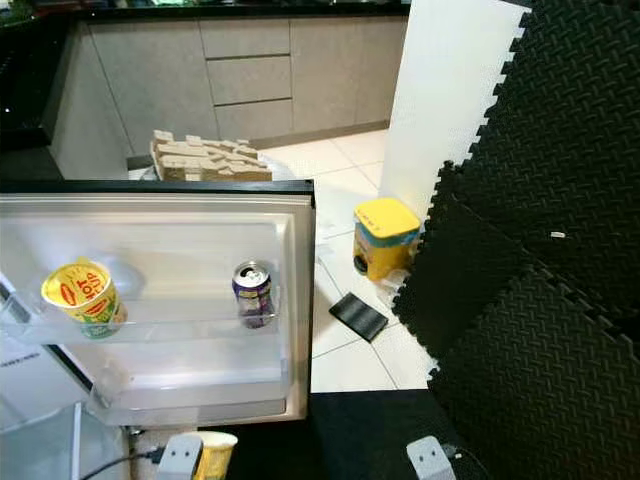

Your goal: Restocking fridge

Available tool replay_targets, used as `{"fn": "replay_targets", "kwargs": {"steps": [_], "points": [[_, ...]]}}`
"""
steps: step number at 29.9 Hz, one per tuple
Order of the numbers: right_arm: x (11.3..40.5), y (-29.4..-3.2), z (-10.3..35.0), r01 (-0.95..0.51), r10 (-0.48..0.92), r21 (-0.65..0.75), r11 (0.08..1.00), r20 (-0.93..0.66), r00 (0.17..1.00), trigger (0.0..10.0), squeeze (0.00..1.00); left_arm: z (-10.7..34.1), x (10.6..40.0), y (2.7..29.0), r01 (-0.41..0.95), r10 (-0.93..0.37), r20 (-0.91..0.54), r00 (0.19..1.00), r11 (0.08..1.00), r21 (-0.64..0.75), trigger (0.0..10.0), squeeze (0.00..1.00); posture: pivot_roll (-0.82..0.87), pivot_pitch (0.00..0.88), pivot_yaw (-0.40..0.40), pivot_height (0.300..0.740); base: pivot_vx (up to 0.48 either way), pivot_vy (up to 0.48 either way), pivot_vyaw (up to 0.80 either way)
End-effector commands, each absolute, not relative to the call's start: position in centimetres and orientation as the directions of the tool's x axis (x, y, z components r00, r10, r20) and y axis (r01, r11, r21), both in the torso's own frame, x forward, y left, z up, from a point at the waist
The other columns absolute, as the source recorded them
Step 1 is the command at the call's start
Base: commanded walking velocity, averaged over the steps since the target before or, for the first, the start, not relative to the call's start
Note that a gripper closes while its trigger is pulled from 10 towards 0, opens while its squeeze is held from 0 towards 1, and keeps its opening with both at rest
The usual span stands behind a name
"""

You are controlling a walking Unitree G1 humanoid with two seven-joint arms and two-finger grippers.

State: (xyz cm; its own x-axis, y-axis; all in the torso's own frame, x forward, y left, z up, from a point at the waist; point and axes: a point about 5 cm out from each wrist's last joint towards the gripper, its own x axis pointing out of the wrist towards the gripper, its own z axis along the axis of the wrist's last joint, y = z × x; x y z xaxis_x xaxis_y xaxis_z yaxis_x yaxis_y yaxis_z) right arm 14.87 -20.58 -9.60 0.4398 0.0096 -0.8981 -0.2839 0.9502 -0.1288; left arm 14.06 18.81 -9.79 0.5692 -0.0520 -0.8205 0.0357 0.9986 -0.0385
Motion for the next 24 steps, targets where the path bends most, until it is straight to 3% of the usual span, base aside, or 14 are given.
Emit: {"fn": "replay_targets", "kwargs": {"steps": [1,24], "points": [[14.8,-20.9,-9.5,-0.280,0.008,-0.130,0.951,-0.897,0.442,10.0,0.00,-9.9,13.9,19.0,0.036,-0.046,-0.827,0.561,0.999,-0.031,10.0,0.00,-0.05,0.000,-0.022,0.740,0.000,0.000,0.00],[15.8,-20.6,-9.1,-0.286,0.055,-0.101,0.953,-0.870,0.491,10.0,0.00,-8.9,15.8,19.3,-0.060,-0.012,-0.753,0.658,0.996,-0.069,10.0,0.00,-0.06,0.000,-0.023,0.740,0.000,0.000,0.00]]}}
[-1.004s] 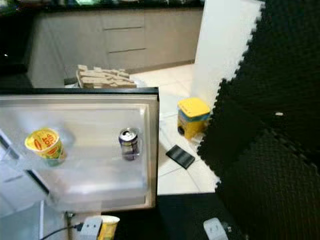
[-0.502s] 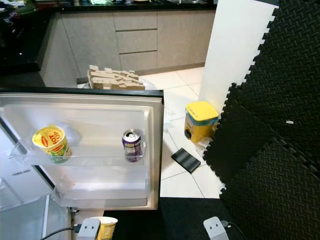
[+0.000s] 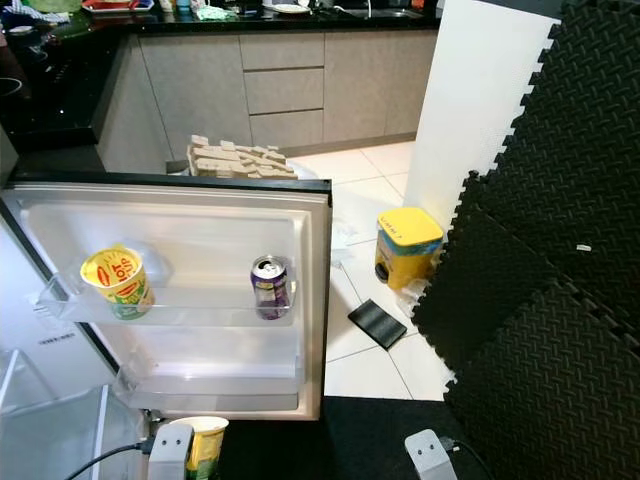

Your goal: Restocking fridge

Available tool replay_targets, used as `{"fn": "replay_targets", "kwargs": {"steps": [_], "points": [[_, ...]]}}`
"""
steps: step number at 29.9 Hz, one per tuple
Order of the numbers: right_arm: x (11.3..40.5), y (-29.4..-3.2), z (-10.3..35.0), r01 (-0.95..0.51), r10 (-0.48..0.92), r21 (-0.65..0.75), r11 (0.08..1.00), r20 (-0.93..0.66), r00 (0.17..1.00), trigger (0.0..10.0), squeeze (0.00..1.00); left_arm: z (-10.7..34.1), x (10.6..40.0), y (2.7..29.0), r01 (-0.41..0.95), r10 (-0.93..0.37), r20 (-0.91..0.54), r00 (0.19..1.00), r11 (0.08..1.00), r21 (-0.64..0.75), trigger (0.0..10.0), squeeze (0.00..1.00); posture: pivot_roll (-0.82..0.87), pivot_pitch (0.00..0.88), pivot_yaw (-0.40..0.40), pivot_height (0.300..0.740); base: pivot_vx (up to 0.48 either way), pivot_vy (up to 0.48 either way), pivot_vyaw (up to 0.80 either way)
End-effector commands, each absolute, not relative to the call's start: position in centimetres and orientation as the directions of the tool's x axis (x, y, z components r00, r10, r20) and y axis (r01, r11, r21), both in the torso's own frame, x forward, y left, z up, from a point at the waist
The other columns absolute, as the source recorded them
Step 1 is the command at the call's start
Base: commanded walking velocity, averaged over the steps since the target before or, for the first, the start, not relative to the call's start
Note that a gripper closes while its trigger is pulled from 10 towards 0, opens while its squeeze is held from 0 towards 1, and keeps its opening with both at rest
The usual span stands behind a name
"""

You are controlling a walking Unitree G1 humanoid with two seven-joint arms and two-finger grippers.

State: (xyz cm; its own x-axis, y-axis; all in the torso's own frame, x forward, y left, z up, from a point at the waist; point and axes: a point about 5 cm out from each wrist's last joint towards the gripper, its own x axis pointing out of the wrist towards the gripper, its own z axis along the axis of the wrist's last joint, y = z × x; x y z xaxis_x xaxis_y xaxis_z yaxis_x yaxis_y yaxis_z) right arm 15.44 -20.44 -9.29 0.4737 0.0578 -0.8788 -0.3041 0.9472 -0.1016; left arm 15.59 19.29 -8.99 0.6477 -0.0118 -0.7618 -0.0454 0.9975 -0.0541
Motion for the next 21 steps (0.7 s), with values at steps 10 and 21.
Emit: {"fn": "replay_targets", "kwargs": {"steps": [10,21], "points": [[16.1,-20.7,-9.0,-0.281,0.062,-0.094,0.955,-0.864,0.500,10.0,0.00,-8.2,16.9,17.7,-0.046,-0.169,-0.661,0.731,0.954,-0.295,10.0,0.00,-0.06,0.000,-0.023,0.740,0.000,0.000,0.00],[17.5,-21.1,-8.1,-0.256,0.088,-0.070,0.964,-0.825,0.558,10.0,0.00,-6.2,19.4,19.5,-0.021,-0.175,-0.509,0.843,0.934,-0.355,10.0,0.00,-0.06,0.000,-0.024,0.740,0.000,0.000,0.00]]}}
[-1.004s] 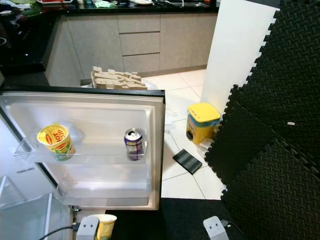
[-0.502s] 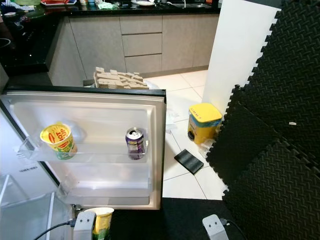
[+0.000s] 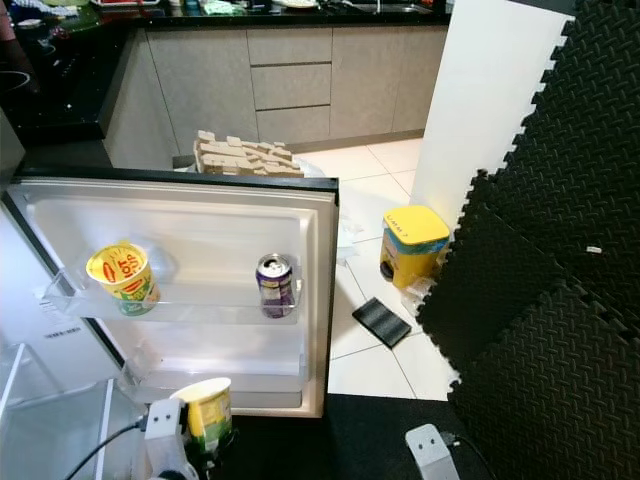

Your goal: Restocking fridge

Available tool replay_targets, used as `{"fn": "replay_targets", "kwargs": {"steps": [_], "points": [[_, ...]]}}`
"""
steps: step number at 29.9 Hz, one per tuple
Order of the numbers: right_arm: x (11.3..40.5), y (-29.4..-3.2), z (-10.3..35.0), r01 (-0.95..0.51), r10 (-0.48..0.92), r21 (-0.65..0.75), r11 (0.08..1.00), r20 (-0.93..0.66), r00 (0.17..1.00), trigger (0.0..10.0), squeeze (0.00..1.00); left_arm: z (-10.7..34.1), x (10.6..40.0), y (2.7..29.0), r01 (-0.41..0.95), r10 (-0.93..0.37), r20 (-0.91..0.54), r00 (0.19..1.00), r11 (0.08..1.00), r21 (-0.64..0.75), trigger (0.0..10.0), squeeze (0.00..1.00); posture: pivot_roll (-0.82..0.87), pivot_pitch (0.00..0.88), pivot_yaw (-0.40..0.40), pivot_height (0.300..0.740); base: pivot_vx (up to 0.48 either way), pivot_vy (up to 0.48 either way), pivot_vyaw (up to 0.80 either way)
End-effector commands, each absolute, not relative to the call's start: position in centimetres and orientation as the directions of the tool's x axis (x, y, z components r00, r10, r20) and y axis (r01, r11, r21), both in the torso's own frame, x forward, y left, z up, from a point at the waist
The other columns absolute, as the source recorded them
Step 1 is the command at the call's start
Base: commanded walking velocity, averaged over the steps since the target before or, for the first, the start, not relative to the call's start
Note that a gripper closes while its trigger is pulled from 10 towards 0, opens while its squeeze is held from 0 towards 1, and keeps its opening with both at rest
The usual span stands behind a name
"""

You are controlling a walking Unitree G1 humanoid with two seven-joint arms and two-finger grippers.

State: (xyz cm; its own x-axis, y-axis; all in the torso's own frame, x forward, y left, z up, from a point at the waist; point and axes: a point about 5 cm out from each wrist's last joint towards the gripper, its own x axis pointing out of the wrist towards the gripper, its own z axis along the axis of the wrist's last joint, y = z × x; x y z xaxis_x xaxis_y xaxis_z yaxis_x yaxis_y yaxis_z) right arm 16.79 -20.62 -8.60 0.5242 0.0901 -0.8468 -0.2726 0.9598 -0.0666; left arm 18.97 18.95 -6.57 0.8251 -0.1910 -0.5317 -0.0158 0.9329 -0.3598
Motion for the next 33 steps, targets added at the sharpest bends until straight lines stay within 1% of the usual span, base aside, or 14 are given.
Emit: {"fn": "replay_targets", "kwargs": {"steps": [1,6,9,11,14,18,19,21,23,24,25,27,31,33], "points": [[17.9,-21.2,-7.9,-0.250,0.092,-0.067,0.966,-0.815,0.572,10.0,0.00,-6.0,19.6,19.8,-0.027,-0.159,-0.504,0.849,0.939,-0.342,10.0,0.00,-0.06,0.000,-0.024,0.740,0.000,0.000,0.00],[20.4,-21.8,-6.1,-0.272,0.178,-0.010,0.962,-0.733,0.657,10.0,0.00,-5.0,20.4,21.6,-0.062,-0.095,-0.451,0.887,0.945,-0.321,10.0,0.00,-0.06,0.000,-0.024,0.740,0.000,0.000,0.00],[20.6,-21.8,-5.9,-0.278,0.189,-0.003,0.961,-0.724,0.663,10.0,0.00,-4.9,20.5,21.7,-0.063,-0.092,-0.443,0.892,0.944,-0.324,10.0,0.00,-0.06,0.000,-0.024,0.740,0.000,0.000,0.00],[21.6,-21.8,-5.1,-0.306,0.253,0.044,0.951,-0.681,0.687,10.0,0.00,-4.3,21.1,22.3,-0.067,-0.072,-0.403,0.913,0.944,-0.322,10.0,0.00,-0.06,0.000,-0.021,0.740,0.000,0.000,0.00],[21.8,-21.8,-4.9,-0.318,0.273,0.058,0.946,-0.669,0.692,10.0,0.00,-4.1,21.3,22.4,-0.068,-0.066,-0.389,0.919,0.944,-0.322,10.0,0.00,-0.06,0.000,-0.021,0.740,0.000,0.000,0.00],[22.7,-21.7,-3.8,-0.392,0.386,0.130,0.911,-0.606,0.695,10.0,0.00,-2.8,22.4,22.9,0.001,-0.102,-0.300,0.948,0.948,-0.317,10.0,0.00,-0.07,0.000,-0.022,0.740,0.000,0.000,0.00],[22.7,-21.7,-3.8,-0.392,0.386,0.130,0.911,-0.606,0.695,10.0,0.00,-2.8,22.4,22.9,0.001,-0.102,-0.300,0.948,0.948,-0.317,10.0,0.00,-0.07,0.000,-0.022,0.740,0.000,0.000,0.00],[23.3,-21.6,-3.1,-0.450,0.459,0.166,0.877,-0.567,0.684,10.0,0.00,-1.8,23.1,23.4,0.049,-0.132,-0.240,0.962,0.946,-0.320,10.0,0.00,-0.07,0.000,-0.021,0.740,0.000,0.000,0.00],[23.8,-21.3,-2.2,-0.536,0.545,0.187,0.823,-0.527,0.652,10.0,0.00,-0.6,23.8,24.0,0.126,-0.185,-0.163,0.969,0.940,-0.318,10.0,0.00,-0.07,0.000,-0.021,0.740,0.000,0.000,0.00],[23.8,-21.3,-2.2,-0.536,0.545,0.187,0.823,-0.527,0.652,10.0,0.00,-0.6,23.8,24.0,0.126,-0.185,-0.163,0.969,0.940,-0.318,10.0,0.00,-0.07,0.000,-0.021,0.740,0.000,0.000,0.00],[24.2,-21.0,-1.6,-0.603,0.610,0.199,0.772,-0.499,0.616,10.0,0.00,0.4,24.4,24.4,0.195,-0.237,-0.099,0.966,0.928,-0.318,10.0,0.00,-0.07,0.000,-0.020,0.740,0.000,0.000,0.00],[24.3,-20.9,-1.5,-0.618,0.624,0.203,0.760,-0.492,0.607,10.0,0.00,0.7,24.5,24.5,0.210,-0.248,-0.085,0.965,0.925,-0.317,10.0,0.00,-0.07,0.000,-0.020,0.740,0.000,0.000,0.00],[24.8,-20.3,-0.6,-0.703,0.704,0.209,0.679,-0.456,0.545,10.0,0.00,2.6,25.3,24.8,0.351,-0.360,0.020,0.933,0.893,-0.283,10.0,0.00,-0.07,0.000,-0.022,0.740,0.000,0.000,0.00],[24.9,-20.2,-0.4,-0.720,0.721,0.213,0.661,-0.447,0.530,10.0,0.00,3.0,25.4,24.9,0.378,-0.382,0.041,0.923,0.884,-0.273,10.0,0.00,-0.07,0.000,-0.022,0.740,0.000,0.000,0.00]]}}
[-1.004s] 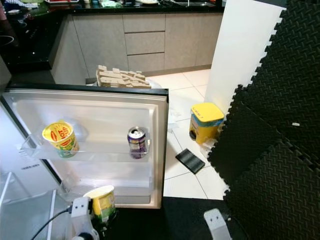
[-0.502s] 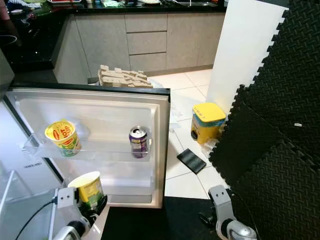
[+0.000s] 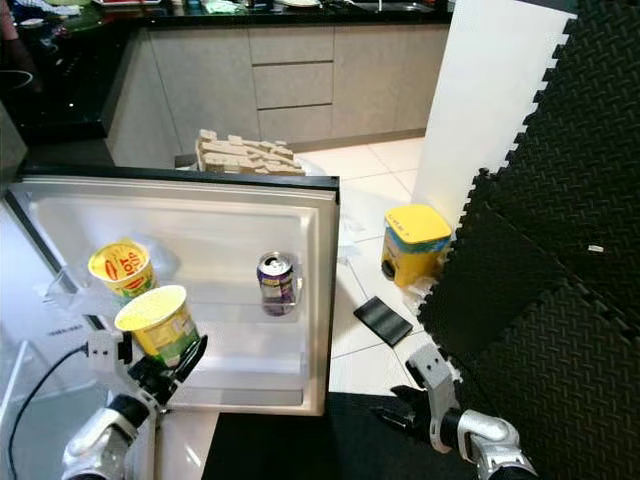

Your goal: Restocking fridge

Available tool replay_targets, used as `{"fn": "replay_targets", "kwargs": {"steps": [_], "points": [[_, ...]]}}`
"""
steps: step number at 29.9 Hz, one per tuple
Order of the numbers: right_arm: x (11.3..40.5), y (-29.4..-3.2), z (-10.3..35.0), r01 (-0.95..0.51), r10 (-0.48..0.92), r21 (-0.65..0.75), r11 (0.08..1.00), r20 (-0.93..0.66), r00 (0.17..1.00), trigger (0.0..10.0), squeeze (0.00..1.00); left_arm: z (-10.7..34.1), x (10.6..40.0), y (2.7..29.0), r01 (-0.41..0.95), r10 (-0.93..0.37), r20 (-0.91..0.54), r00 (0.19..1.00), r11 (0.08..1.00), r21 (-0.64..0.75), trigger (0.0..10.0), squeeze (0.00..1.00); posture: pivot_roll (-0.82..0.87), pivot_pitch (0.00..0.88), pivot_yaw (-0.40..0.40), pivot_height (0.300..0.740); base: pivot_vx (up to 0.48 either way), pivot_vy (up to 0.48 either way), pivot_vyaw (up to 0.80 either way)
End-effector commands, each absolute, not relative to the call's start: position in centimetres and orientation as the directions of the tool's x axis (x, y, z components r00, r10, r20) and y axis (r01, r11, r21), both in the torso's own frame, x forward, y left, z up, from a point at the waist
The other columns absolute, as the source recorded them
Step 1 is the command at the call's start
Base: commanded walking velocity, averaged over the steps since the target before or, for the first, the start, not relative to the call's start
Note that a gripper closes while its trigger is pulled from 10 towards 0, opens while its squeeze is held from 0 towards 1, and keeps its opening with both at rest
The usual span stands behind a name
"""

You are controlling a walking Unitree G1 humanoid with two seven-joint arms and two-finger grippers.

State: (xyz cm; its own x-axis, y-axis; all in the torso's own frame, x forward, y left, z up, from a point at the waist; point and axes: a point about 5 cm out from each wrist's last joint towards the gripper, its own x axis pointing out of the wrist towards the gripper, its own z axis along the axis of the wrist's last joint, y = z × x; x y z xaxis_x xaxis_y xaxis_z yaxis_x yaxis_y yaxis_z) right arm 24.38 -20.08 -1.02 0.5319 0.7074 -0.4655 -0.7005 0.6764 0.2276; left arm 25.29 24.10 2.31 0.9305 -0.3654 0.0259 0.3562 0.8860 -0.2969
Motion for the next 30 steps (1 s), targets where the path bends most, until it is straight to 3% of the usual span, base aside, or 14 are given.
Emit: {"fn": "replay_targets", "kwargs": {"steps": [1,8,14,21,25,30], "points": [[25.0,-19.9,-0.1,-0.748,0.746,0.212,0.629,-0.435,0.504,10.0,0.00,3.7,25.7,24.9,0.427,-0.421,0.080,0.904,0.866,-0.261,10.0,0.00,-0.07,0.000,-0.021,0.740,0.000,0.000,0.00],[26.3,-18.5,1.3,-0.808,0.796,0.175,0.563,-0.378,0.473,10.0,0.00,6.8,26.7,24.2,0.610,-0.570,0.223,0.791,0.765,-0.205,10.0,0.00,-0.07,0.000,-0.018,0.740,0.000,0.000,0.00],[27.1,-18.0,1.9,-0.803,0.779,0.124,0.583,-0.365,0.509,10.0,0.00,8.0,26.7,23.7,0.679,-0.628,0.268,0.730,0.711,-0.184,10.0,0.00,-0.07,0.000,-0.017,0.740,0.000,0.000,0.00],[28.7,-17.1,3.0,-0.759,0.729,0.050,0.649,-0.327,0.602,10.0,0.00,8.7,28.1,23.1,0.635,-0.587,0.270,0.763,0.759,-0.143,10.0,0.00,-0.07,0.000,-0.009,0.740,0.000,0.000,0.00],[29.2,-15.5,3.4,-0.779,0.750,0.033,0.627,-0.297,0.591,10.0,0.00,9.0,30.5,21.2,0.498,-0.450,0.264,0.853,0.854,-0.150,10.0,0.00,-0.06,0.000,-0.006,0.740,0.000,0.000,0.00],[29.5,-14.4,4.1,-0.798,0.774,0.022,0.602,-0.262,0.576,10.0,0.00,9.2,31.4,19.6,0.493,-0.446,0.259,0.857,0.856,-0.156,10.0,0.00,-0.07,0.000,-0.003,0.740,0.000,0.000,0.00]]}}
